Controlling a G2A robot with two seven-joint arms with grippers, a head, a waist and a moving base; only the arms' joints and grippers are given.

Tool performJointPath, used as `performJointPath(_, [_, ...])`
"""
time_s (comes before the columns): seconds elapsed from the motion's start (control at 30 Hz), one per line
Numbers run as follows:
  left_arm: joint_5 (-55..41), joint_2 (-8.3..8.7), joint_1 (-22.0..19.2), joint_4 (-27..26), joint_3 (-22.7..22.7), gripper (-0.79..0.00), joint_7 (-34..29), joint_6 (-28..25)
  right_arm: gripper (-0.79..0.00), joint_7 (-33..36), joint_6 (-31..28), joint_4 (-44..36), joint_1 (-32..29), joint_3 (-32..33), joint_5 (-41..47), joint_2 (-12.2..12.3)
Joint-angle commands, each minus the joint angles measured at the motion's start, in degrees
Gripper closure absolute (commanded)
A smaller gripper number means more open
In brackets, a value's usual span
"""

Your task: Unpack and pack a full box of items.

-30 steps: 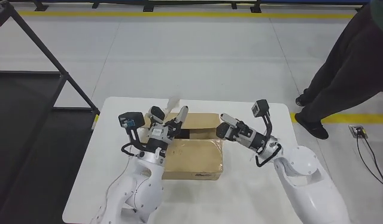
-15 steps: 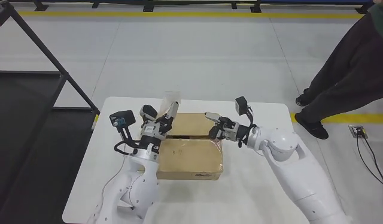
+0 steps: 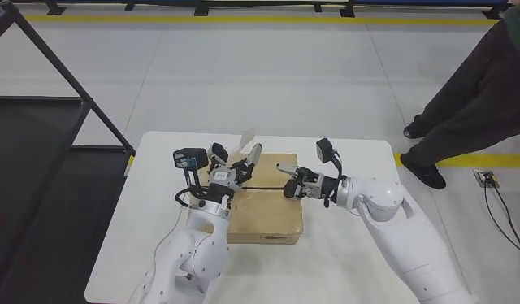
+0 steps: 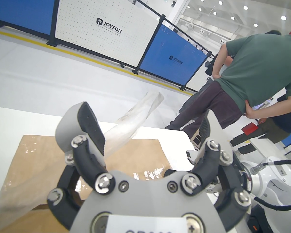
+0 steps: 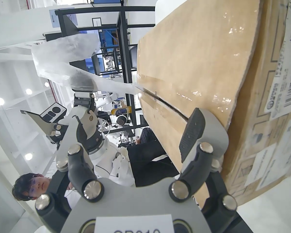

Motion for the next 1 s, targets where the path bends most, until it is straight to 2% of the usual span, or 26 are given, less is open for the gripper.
performJointPath(0.0, [2.03, -0.16, -0.33, 0.49, 0.94, -0.785, -0.93, -0.20, -0.785, 0.04, -0.07, 0.13, -0.01, 0.11, 0.11, 0.02])
performJointPath(0.37, [9.75, -0.72, -1.27, 2.50, 3.51, -0.785, -6.66, -2.69, -0.785, -0.06, -1.49, 1.57, -0.14, 1.22, 0.67, 0.25])
performJointPath(0.57, [13.90, -0.31, 0.72, 1.85, 3.14, -0.785, -10.90, -6.57, -0.785, -0.51, -2.78, 2.86, 0.53, 2.27, 1.64, 0.33])
performJointPath(0.73, [15.25, -0.25, 0.79, 2.47, 3.07, -0.785, -15.19, -9.49, -0.785, -0.54, -3.65, 3.59, 0.87, 2.64, 1.87, 0.37])
performJointPath(0.97, [15.62, -0.49, 1.52, 1.66, 2.63, -0.785, -14.91, -10.45, -0.785, -0.28, -4.40, 3.90, 1.00, 2.49, 2.22, 0.31])
